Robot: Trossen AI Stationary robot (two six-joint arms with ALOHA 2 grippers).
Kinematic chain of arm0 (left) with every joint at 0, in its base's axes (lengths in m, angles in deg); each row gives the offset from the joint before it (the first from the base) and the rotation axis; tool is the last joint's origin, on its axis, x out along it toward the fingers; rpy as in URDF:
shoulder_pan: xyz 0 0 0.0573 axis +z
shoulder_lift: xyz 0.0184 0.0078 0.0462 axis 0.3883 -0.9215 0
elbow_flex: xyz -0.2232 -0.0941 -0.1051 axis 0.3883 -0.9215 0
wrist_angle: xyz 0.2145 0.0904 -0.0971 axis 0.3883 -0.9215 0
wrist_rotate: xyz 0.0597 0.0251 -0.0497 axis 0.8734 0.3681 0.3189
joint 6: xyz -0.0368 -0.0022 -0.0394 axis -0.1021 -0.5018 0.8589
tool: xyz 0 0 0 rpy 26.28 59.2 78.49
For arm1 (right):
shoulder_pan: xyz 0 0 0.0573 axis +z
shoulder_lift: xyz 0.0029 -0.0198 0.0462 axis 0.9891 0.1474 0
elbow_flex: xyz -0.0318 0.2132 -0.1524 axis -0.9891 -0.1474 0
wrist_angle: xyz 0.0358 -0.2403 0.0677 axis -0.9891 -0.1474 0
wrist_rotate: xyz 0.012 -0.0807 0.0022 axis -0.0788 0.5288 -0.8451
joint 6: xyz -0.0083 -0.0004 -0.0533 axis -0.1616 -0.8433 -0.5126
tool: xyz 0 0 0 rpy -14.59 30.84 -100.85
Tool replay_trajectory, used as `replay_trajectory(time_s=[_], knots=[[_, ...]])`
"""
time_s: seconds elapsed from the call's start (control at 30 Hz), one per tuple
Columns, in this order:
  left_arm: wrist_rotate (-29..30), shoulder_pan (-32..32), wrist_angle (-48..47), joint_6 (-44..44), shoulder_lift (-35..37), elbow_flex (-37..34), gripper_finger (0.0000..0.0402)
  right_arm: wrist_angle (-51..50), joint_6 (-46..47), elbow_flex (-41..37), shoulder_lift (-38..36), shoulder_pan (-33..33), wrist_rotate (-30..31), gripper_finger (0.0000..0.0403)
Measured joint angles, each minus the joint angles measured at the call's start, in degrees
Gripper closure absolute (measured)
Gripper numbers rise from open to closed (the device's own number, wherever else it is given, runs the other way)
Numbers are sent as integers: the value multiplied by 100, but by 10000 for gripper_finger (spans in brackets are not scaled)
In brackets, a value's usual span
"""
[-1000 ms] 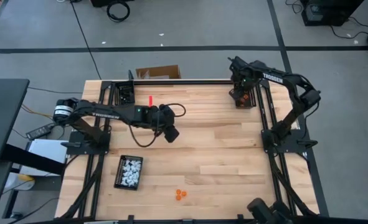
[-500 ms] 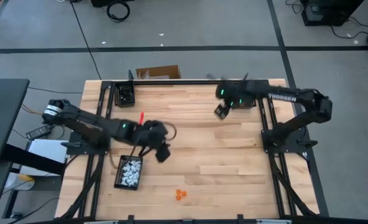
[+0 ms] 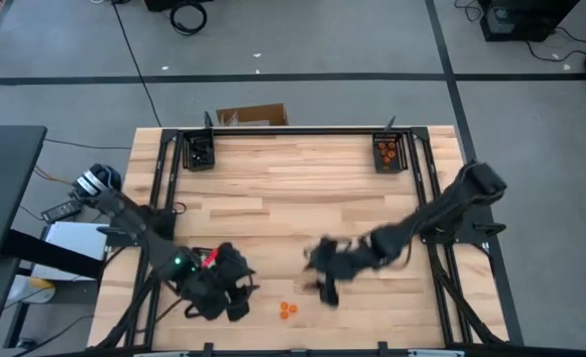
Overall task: Sort Halloween decoration
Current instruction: Put the orange pumpkin toy into the top right black basket
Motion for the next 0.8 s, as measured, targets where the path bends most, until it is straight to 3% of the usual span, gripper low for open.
replay_trajectory(time_s=[0.13, 0.2, 0.37, 0.5, 0.8], knots=[[39, -196, 593, 16, -332, 5, 208, 1699, -578, 3, 878, 522, 24, 157], [48, -235, 938, -80, -559, 7, 208, 2081, -638, 118, 1289, 639, 47, 157], [30, -340, 1768, -426, -1239, 5, 208, 1755, -721, 756, 2145, 678, 42, 157], [-9, -361, 1888, -108, -1623, 5, 208, 1669, -962, 1048, 2550, 668, 30, 157], [-148, -413, 1876, 453, -1816, 5, 208, 1332, -1036, 1108, 2946, 774, 51, 164]])
